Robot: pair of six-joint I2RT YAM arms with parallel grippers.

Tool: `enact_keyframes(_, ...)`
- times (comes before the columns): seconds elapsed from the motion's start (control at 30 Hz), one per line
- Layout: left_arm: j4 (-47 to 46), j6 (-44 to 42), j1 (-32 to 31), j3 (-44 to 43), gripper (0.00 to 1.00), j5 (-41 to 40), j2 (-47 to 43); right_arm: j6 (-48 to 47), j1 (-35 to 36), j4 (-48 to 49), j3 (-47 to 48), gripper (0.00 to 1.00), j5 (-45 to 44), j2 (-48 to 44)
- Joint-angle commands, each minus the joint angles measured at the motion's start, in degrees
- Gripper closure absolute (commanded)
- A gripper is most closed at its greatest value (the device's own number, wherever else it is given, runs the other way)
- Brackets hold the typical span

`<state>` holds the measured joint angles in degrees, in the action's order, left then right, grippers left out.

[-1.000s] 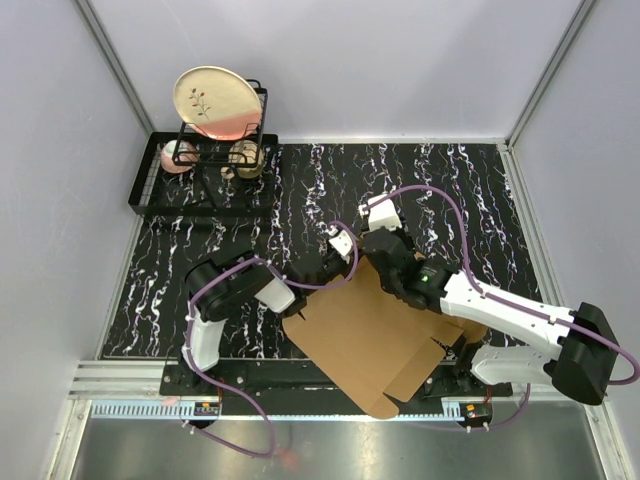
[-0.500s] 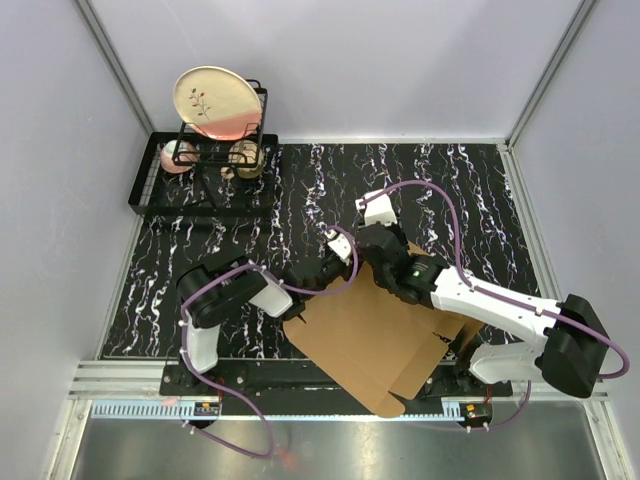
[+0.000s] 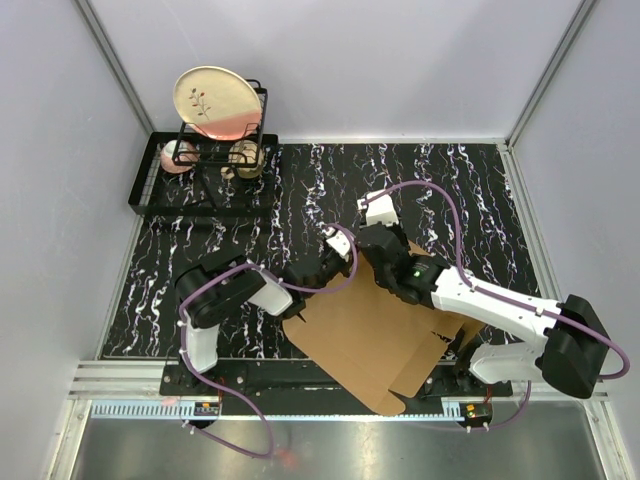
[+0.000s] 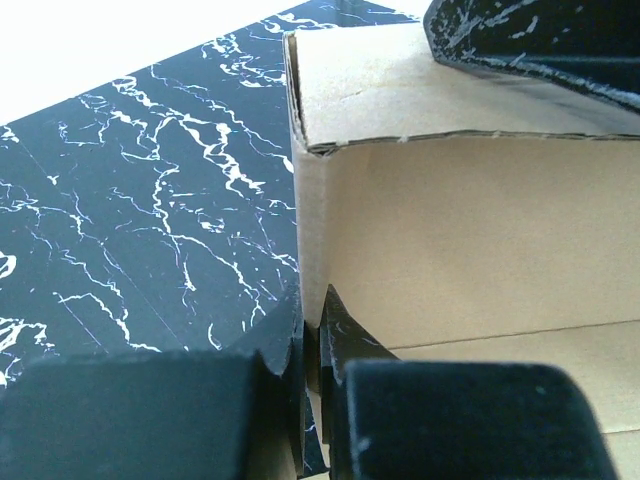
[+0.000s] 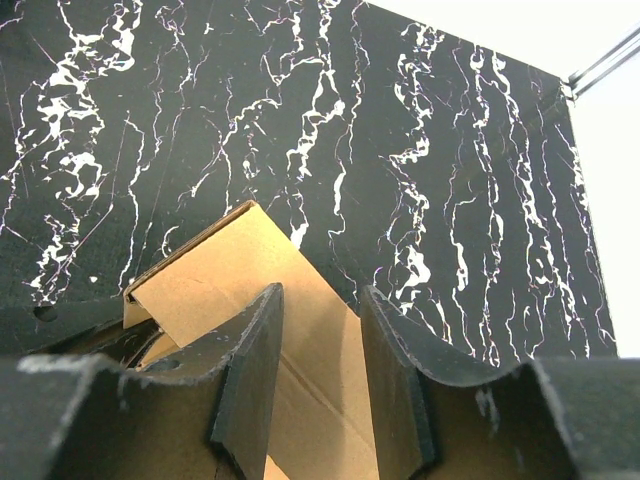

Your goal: Fold the paper box

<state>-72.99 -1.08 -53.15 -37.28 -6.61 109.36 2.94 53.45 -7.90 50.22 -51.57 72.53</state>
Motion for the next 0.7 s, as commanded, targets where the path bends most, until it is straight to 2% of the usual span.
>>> enact_keyframes(0.0, -22.5, -1.3, -0.6, -0.4, 1.0, -2.3, -0.3, 1.7, 0.0, -5.2, -2.5, 0.56, 4.8, 1.3)
enact_keyframes(0.03, -22.5, -1.4, -0.6, -0.3, 0.95, -2.5, -0.5, 1.5, 0.0, -5.2, -2.4, 0.56, 5.0, 1.3)
enact_keyframes(0.07, -22.5, -1.7, -0.6, -0.4, 0.79, -2.5, -0.7, 1.6, -0.1, -5.2, -2.4, 0.56, 5.3, 1.4)
enact_keyframes(0.1, -22.5, -1.8, -0.6, -0.6, 0.52, -2.6, -1.0, 1.8, 0.0, -5.1, -2.4, 0.56, 5.3, 1.4)
enact_keyframes(0.13, -22.5, -1.9, -0.6, -0.8, 0.43, -3.1, -1.1, 2.0, 0.0, -5.1, -2.4, 0.56, 5.5, 1.6)
enact_keyframes(0.2, -22.5, -2.3, -0.6, -1.6, 0.33, -3.5, -1.5, 2.2, -0.1, -5.2, -2.6, 0.56, 5.6, 1.6)
enact_keyframes(0.3, -22.4, -3.3, -0.6, -3.0, 0.31, -1.8, -1.3, 2.2, -0.1, -5.0, -2.7, 0.56, 5.8, 1.6)
enact_keyframes(0.4, -22.5, -3.6, -0.5, -4.9, 0.33, -0.4, 0.2, 2.2, -0.1, -4.9, -2.4, 0.56, 6.2, 1.8)
enact_keyframes(0.5, -22.5, -2.4, 0.1, -6.8, 0.48, 1.9, 2.2, 2.4, 0.0, -4.8, -2.3, 0.57, 7.2, 1.6)
enact_keyframes(0.53, -22.5, -1.8, 0.5, -7.6, 0.66, 2.6, 3.0, 2.4, 0.0, -4.8, -2.4, 0.57, 7.5, 1.6)
enact_keyframes(0.67, -22.5, -0.9, 0.8, -8.5, 0.96, 4.0, 3.9, 2.4, 0.0, -5.0, -3.1, 0.57, 7.4, 0.8)
